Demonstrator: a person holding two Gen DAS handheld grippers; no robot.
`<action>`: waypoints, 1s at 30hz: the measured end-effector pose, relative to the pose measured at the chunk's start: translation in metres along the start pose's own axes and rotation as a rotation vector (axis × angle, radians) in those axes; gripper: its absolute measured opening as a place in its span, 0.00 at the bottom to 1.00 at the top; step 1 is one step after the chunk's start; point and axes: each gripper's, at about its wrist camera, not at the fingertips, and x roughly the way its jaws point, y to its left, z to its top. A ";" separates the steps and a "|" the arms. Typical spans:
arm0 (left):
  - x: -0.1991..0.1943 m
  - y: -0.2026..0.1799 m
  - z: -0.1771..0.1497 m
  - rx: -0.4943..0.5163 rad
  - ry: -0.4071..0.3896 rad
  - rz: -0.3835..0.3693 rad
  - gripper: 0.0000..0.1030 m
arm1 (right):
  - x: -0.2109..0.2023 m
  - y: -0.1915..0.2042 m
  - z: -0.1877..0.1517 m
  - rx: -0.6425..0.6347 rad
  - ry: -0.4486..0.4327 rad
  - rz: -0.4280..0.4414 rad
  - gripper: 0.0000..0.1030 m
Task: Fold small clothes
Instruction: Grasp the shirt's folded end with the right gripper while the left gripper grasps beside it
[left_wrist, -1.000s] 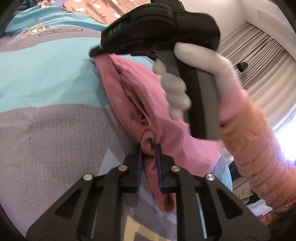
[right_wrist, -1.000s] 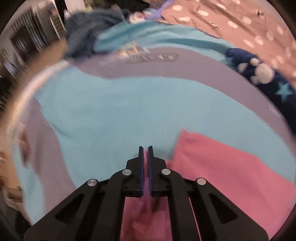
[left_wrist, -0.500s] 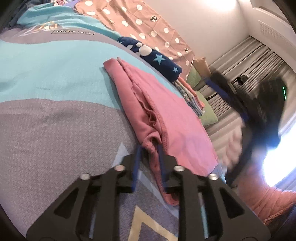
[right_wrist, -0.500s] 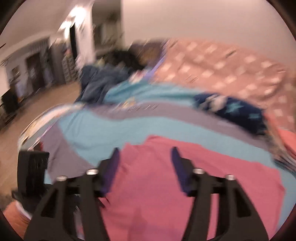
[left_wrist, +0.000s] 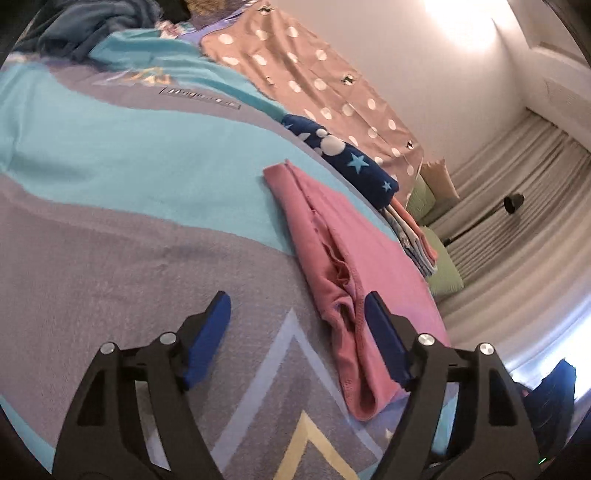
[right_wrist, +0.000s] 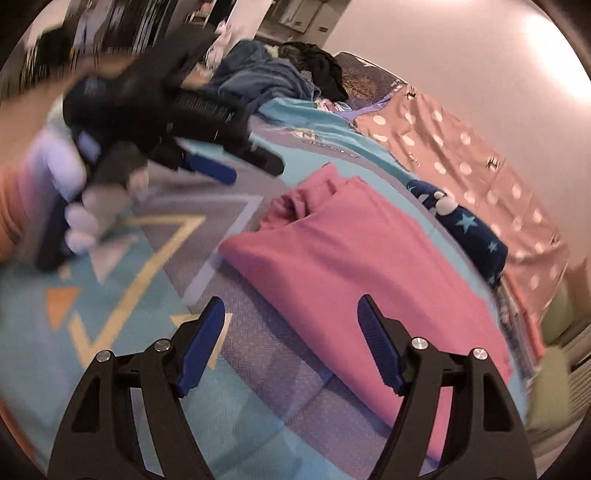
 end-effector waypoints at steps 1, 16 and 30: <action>0.000 0.001 0.001 -0.007 0.000 -0.004 0.74 | 0.007 0.000 0.002 0.011 0.010 -0.001 0.72; -0.002 0.007 -0.001 -0.035 0.002 -0.031 0.76 | 0.029 0.000 0.018 0.072 0.013 -0.011 0.73; 0.048 -0.005 0.039 0.008 0.137 -0.194 0.80 | 0.035 -0.002 0.022 0.108 0.018 -0.011 0.73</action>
